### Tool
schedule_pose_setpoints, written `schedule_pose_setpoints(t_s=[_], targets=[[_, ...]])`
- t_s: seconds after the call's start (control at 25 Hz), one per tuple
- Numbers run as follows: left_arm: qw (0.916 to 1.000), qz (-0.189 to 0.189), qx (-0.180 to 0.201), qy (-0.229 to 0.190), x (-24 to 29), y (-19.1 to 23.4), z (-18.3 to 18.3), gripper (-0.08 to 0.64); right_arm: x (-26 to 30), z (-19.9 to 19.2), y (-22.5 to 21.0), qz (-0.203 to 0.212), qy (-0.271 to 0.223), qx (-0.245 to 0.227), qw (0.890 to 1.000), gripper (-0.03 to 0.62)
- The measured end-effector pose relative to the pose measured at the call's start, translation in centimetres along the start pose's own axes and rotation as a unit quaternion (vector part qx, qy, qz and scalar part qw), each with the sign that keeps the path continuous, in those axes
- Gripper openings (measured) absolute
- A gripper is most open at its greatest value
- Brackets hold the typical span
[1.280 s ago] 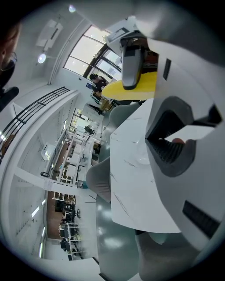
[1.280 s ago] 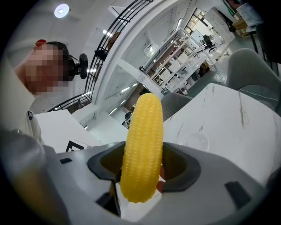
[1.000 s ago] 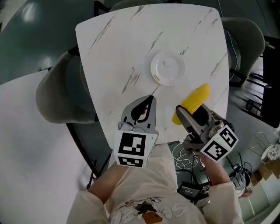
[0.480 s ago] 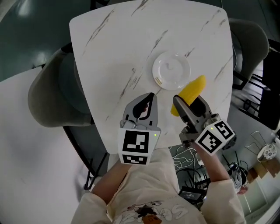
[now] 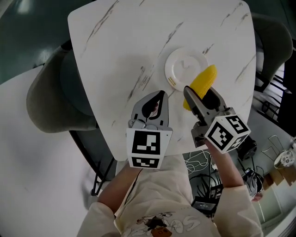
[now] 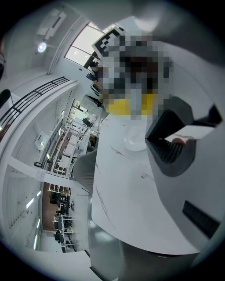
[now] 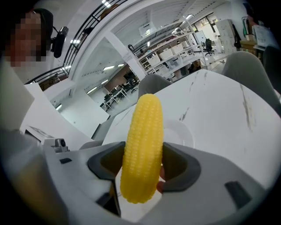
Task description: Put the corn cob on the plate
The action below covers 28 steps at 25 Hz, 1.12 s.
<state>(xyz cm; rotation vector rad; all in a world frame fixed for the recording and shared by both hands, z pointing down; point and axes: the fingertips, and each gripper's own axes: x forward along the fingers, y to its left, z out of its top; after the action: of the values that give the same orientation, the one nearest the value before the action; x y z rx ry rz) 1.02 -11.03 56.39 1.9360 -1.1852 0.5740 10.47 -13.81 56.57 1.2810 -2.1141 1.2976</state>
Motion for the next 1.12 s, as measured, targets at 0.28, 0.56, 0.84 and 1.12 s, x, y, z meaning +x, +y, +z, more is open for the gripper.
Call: schedule_pose_setpoints(t_s=[0.28, 0.56, 0.84, 1.12], targets=[[0.9999, 0.009, -0.004, 0.005, 1.4, 0.8, -0.5, 0.008, 1.8, -0.4, -1.8, -0.034, 0.025, -0.032, 0.999, 0.255], [0.9997, 0.017, 0.0, 0.016, 1.8, 1.8, -1.1, 0.008, 3.1, -0.4, -2.1, -0.054, 0.029, -0.037, 0.997, 0.255], [0.9996, 0.016, 0.002, 0.023, 2.2, 1.6, -1.2, 0.008, 4.0, -0.5, -2.5, -0.06, 0.051, -0.044, 0.996, 0.255], [0.9997, 0.013, 0.002, 0.023, 2.5, 1.5, -1.1, 0.008, 4.9, -0.9, -2.9, -0.07, 0.089, -0.05, 0.992, 0.255]])
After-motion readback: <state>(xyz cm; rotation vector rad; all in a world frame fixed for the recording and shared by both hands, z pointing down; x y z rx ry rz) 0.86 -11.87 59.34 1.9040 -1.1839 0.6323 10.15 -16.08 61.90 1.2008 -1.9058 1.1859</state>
